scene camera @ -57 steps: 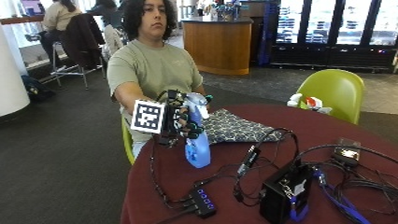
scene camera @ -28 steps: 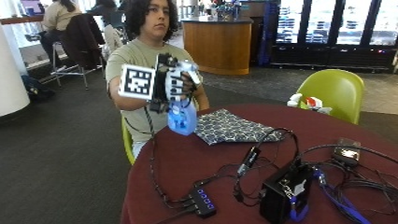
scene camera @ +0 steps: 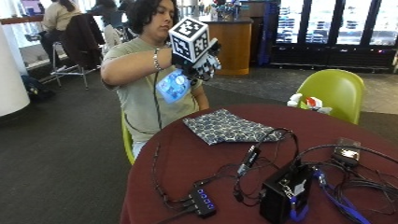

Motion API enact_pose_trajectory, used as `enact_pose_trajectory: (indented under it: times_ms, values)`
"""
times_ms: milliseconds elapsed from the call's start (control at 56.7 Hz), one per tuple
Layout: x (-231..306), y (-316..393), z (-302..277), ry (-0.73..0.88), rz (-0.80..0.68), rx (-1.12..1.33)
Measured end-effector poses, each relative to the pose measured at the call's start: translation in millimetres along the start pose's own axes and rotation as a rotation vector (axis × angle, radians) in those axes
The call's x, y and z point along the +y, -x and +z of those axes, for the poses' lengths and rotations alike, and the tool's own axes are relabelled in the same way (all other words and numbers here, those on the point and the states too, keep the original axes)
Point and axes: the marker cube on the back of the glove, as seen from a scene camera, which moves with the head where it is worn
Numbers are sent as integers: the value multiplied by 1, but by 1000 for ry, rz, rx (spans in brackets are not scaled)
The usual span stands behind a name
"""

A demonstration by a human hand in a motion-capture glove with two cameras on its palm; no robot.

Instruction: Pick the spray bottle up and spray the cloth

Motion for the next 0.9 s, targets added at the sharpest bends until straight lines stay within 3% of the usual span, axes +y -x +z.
enact_pose_trajectory:
  times_ms: [335, 546, 723, 899]
  values:
    - [-58, -9, 136, 335, 206, 421]
    - [-72, -23, 185, 441, 294, 548]
    - [-80, 10, 166, 376, 265, 457]
    - [-87, 104, 115, 135, -3, 115]
